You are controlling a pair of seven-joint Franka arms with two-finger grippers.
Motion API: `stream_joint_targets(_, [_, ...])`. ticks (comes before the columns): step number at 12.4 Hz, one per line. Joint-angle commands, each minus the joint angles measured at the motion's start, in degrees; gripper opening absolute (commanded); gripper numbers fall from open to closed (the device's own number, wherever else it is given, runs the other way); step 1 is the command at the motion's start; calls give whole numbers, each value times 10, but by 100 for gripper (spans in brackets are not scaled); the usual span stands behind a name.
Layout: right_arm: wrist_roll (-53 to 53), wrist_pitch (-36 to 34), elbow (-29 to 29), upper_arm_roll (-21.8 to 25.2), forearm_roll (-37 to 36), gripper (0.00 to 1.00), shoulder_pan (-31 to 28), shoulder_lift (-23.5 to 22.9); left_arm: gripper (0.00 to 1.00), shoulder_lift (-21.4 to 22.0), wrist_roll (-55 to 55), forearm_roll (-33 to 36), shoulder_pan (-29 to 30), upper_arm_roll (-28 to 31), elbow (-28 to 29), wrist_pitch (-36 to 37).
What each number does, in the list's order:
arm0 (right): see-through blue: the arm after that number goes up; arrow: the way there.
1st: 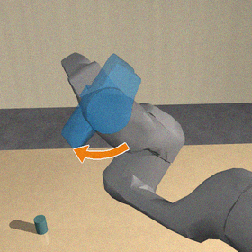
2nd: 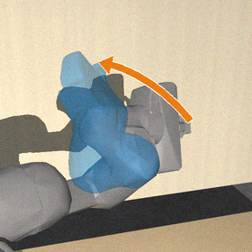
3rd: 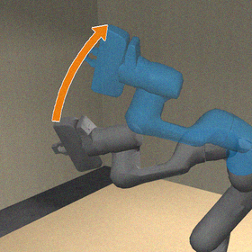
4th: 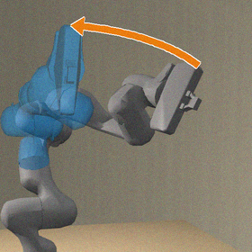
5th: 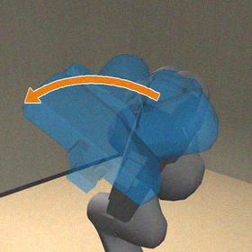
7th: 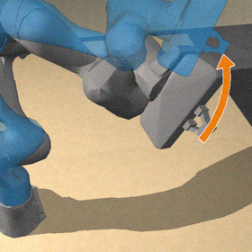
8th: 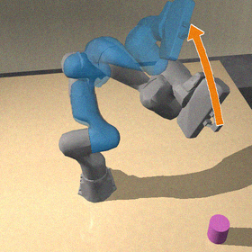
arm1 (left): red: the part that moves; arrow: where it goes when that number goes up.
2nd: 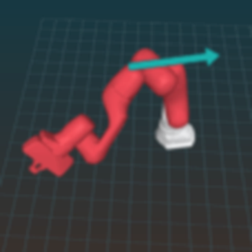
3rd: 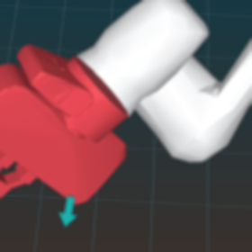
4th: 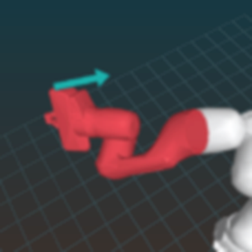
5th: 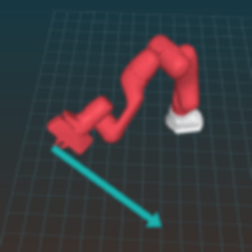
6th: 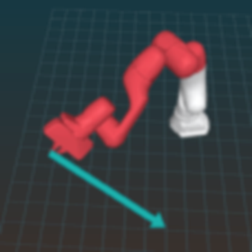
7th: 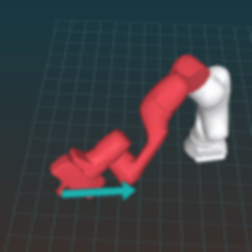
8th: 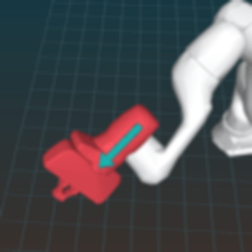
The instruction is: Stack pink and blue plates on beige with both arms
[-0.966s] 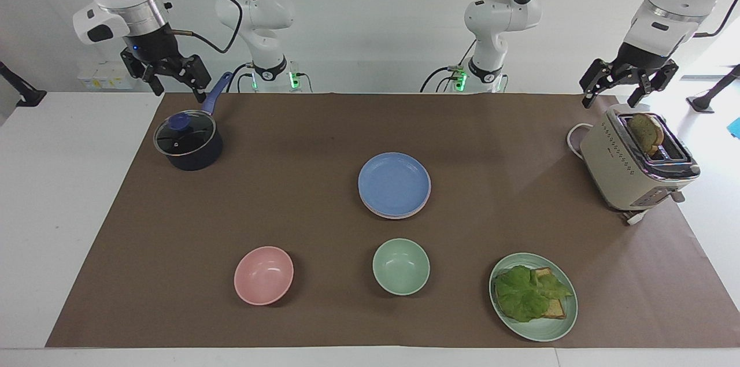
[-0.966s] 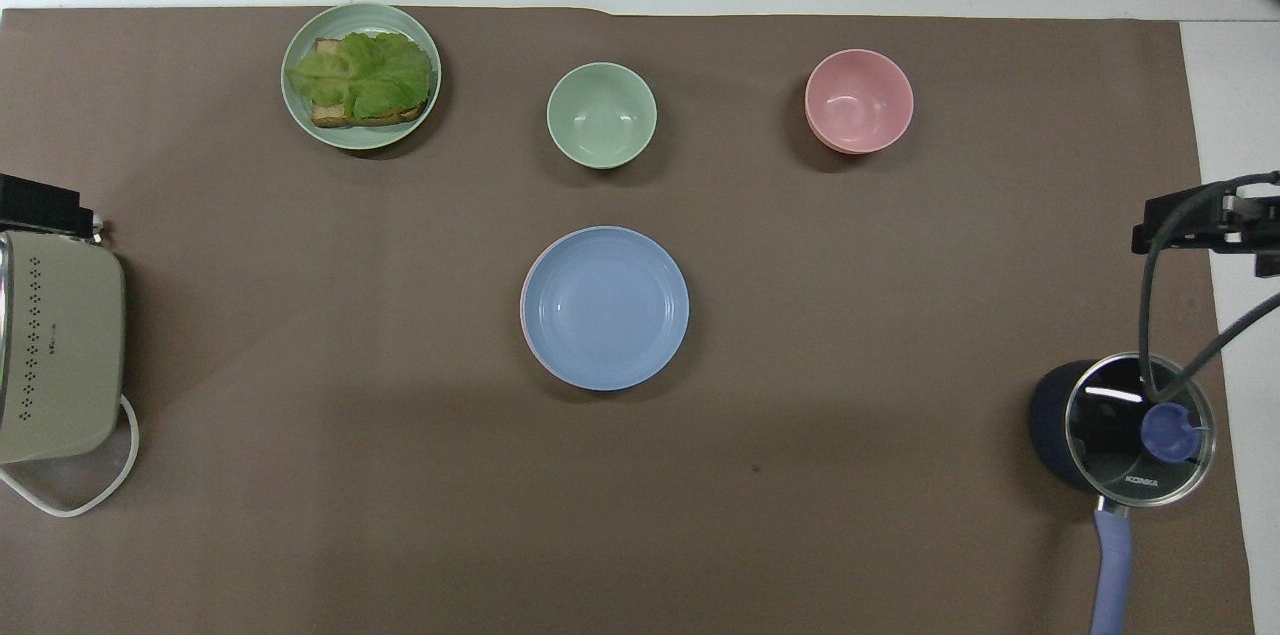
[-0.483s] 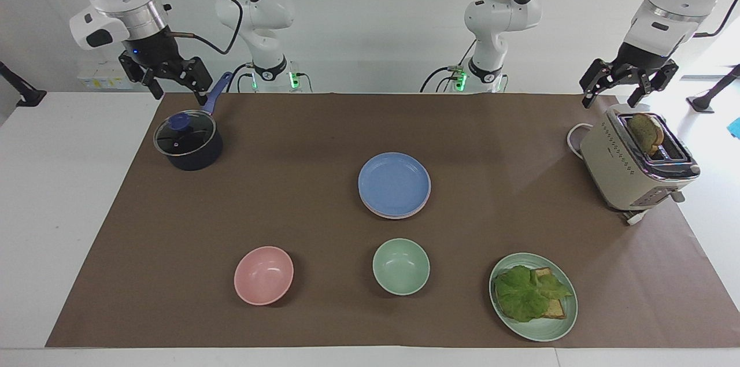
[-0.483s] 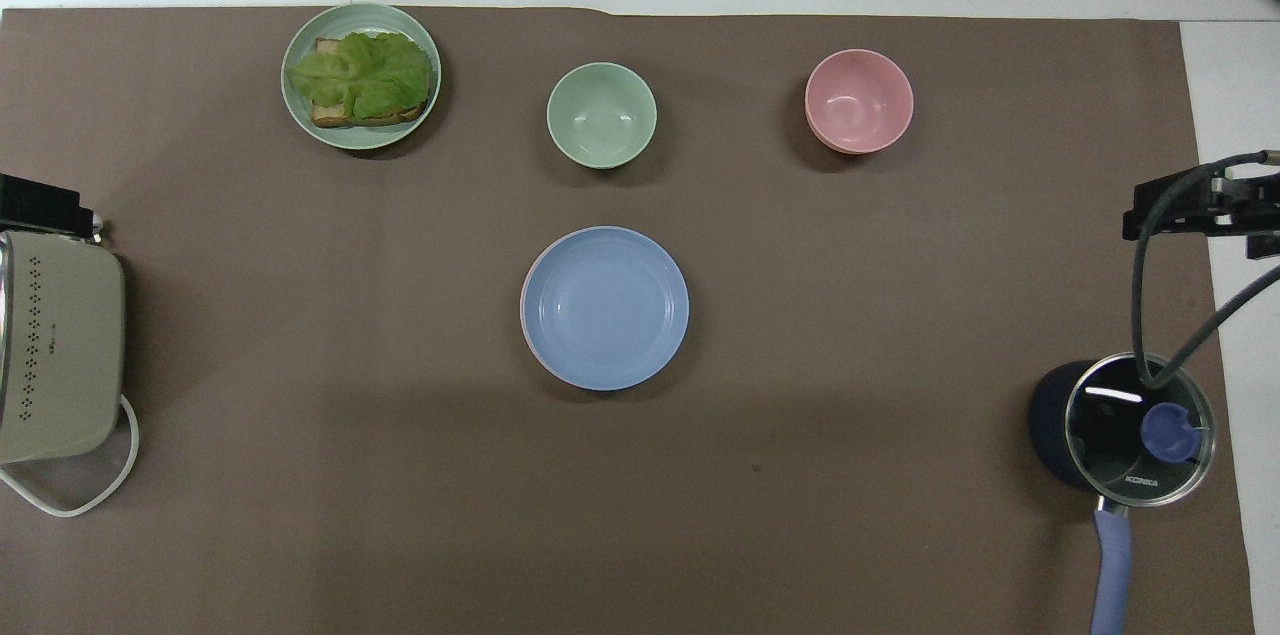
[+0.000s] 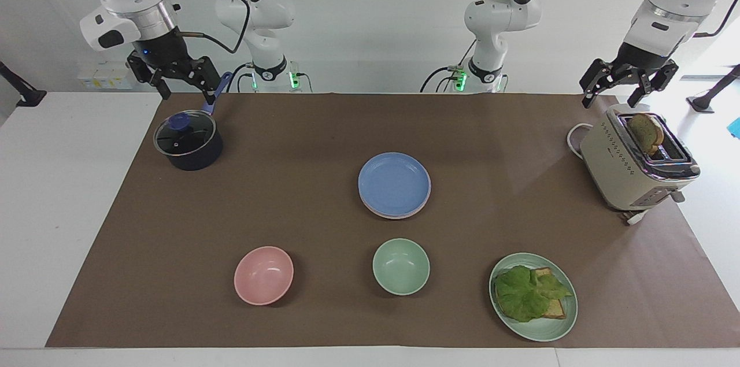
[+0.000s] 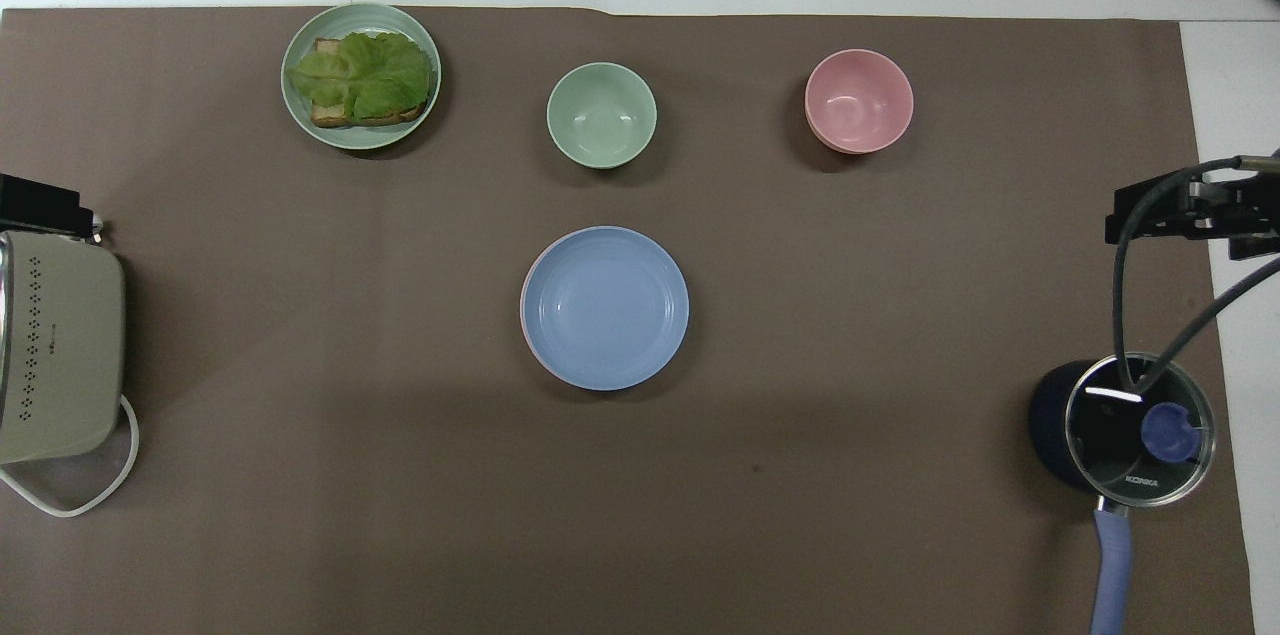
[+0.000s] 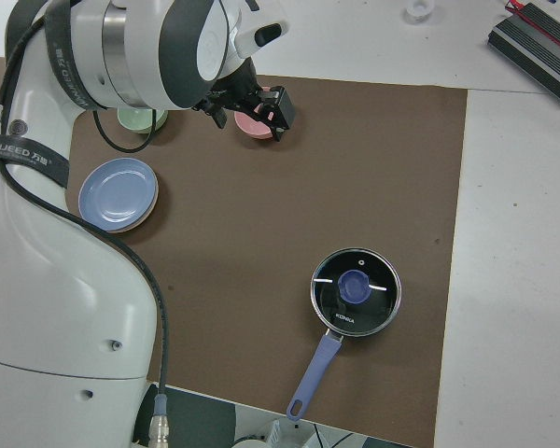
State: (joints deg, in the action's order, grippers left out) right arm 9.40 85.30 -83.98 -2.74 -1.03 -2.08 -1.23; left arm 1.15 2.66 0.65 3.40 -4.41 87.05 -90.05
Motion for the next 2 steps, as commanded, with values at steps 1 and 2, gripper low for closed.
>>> stream_joint_targets(1, [-13, -7, -9, -2, -4, 100, -4, 10, 100, 6, 0, 1, 4, -2, 6, 5])
stream_joint_targets(2, [-13, -7, -9, -2, -4, 100, -3, 10, 100, 6, 0, 1, 4, -2, 6, 5])
